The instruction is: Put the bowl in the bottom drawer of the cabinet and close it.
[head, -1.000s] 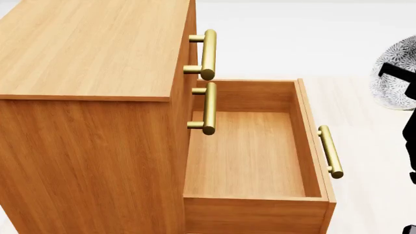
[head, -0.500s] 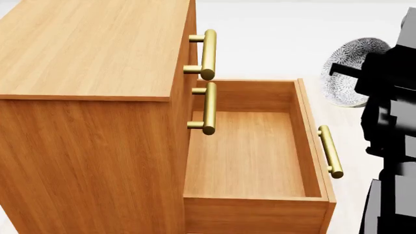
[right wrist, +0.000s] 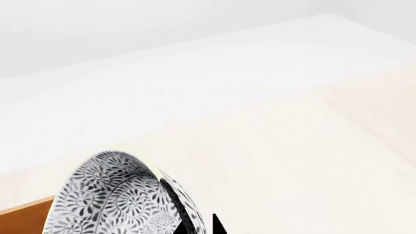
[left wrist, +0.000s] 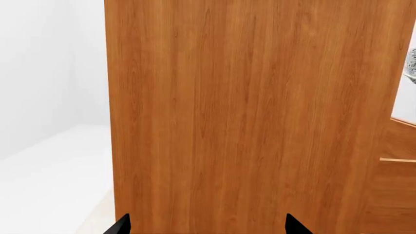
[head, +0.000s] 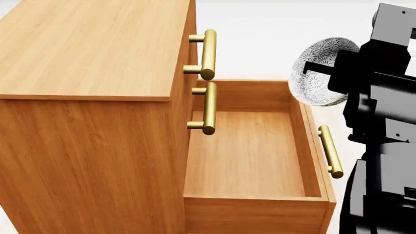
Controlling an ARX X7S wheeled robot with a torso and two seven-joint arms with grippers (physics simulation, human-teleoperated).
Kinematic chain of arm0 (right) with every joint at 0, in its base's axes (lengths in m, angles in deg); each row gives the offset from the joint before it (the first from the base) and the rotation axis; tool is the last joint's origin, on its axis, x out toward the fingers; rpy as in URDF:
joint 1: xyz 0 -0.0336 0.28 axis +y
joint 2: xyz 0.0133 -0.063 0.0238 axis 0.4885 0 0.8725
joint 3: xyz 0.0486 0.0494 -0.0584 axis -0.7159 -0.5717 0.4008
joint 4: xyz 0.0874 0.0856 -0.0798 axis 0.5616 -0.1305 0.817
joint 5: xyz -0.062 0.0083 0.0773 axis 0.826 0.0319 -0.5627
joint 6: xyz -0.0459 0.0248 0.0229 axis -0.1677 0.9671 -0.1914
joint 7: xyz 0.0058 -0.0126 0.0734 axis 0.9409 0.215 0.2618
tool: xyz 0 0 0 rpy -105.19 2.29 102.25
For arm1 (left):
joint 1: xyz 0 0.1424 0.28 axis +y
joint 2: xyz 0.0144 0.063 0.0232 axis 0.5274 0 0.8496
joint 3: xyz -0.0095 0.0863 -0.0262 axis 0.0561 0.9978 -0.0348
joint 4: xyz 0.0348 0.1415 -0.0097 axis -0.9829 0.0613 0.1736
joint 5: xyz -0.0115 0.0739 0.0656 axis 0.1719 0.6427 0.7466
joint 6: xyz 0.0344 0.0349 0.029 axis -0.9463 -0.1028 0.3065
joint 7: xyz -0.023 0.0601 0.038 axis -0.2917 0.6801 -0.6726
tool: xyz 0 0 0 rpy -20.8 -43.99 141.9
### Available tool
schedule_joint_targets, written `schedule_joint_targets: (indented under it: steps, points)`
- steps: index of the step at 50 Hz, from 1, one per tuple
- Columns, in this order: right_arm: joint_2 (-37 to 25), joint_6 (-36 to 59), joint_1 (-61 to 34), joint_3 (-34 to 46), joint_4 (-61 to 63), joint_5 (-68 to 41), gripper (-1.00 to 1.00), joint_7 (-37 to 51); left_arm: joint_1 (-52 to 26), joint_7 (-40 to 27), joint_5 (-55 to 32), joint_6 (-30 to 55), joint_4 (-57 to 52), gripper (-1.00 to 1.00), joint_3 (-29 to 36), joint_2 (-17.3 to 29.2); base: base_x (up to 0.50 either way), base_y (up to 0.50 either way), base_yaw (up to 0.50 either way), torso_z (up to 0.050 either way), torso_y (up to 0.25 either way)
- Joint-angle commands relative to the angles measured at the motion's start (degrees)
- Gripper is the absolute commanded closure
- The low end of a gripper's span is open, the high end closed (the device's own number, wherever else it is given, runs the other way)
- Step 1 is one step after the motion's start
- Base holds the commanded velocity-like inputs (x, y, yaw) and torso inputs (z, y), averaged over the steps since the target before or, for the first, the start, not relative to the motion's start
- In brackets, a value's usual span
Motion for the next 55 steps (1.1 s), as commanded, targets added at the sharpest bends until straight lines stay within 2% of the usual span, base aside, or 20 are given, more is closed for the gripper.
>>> schedule_joint_targets:
  steps: [1,18,21,24,44,47,55]
  points:
    - [1.2,1.0,-1.6,-3.2,-0.1,2.7,1.00,-3.1,0.0,-0.1,-0.1,-0.2,0.0,-1.00,0.1,0.1,0.00,0.00,0.00,0.000,0.000]
    - [2.9,2.4,-2.2,-5.1,-0.1,4.5,1.00,-8.2,0.3,-0.4,-0.1,-0.4,-0.3,-1.00,0.3,0.3,0.00,0.00,0.00,0.000,0.001]
    - [3.1,2.8,-2.2,-5.6,-0.1,4.6,1.00,-8.4,0.4,-0.9,-0.7,1.6,-2.7,-1.00,0.0,1.1,0.00,0.00,0.00,0.000,0.000]
    - [3.3,2.7,-1.9,-5.9,-0.1,4.9,1.00,-8.7,0.3,-0.4,-0.3,-0.3,-0.4,-1.00,0.3,0.4,0.00,0.00,0.00,0.000,0.000]
    - [5.0,2.6,-0.2,-6.5,-0.1,6.5,1.00,-10.1,-0.1,-0.5,-0.3,-0.3,-0.1,-1.00,0.5,0.5,0.00,0.00,0.00,0.000,0.000]
    - [5.3,2.5,0.1,-6.4,-0.1,6.7,1.00,-10.2,0.2,-1.2,-0.8,1.9,-3.0,-1.00,0.3,1.4,0.00,0.00,0.00,0.000,0.000]
    - [5.7,2.4,0.9,-6.4,-0.1,6.8,1.00,-10.6,-0.1,-0.5,-0.4,-0.8,0.2,-1.00,0.6,0.5,0.00,0.00,0.00,0.000,0.000]
